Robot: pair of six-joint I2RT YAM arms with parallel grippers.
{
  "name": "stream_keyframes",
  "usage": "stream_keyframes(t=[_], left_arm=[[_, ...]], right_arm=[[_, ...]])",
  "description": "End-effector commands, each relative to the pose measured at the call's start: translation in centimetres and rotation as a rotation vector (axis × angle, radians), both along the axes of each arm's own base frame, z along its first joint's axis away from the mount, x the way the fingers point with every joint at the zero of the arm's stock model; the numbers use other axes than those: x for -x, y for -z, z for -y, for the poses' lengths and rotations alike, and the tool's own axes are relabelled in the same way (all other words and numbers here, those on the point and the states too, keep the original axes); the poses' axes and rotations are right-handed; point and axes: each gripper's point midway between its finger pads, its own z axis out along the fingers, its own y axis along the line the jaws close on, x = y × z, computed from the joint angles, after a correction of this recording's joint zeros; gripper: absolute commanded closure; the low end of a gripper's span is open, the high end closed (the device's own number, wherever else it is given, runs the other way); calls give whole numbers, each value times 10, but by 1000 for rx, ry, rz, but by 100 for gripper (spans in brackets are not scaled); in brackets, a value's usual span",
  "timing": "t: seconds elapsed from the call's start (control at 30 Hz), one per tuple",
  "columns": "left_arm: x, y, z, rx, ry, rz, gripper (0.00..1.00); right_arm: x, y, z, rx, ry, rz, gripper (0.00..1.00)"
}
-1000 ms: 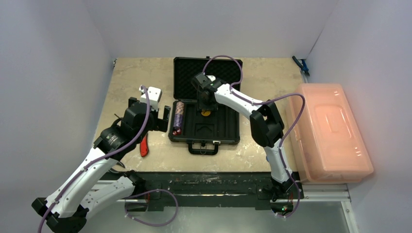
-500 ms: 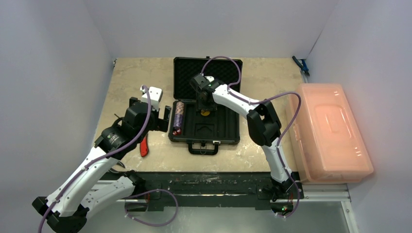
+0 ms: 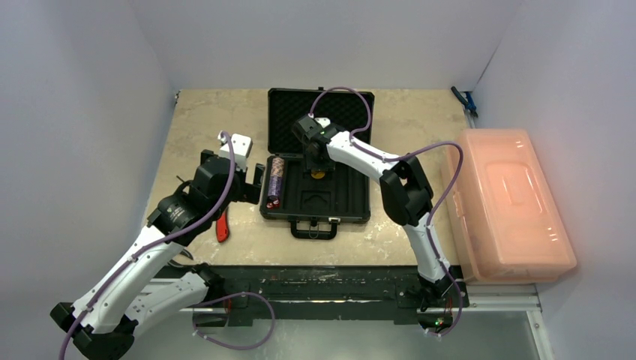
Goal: Pack up texas hold em set
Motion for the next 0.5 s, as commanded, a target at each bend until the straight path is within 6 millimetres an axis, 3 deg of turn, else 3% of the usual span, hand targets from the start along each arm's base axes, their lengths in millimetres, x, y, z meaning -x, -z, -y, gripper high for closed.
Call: stream_keyframes(t=[0.0, 0.2, 0.47], left_arm=[[-4, -2, 3, 6, 8, 16, 2], [-5, -2, 3, 7, 6, 15, 2], [-4, -2, 3, 10, 6, 15, 2]], right_arm=[[-16, -11, 0, 5, 19, 65, 62], [-13, -12, 0, -3, 16, 61, 48], [-14, -23, -3, -27, 10, 75, 11]])
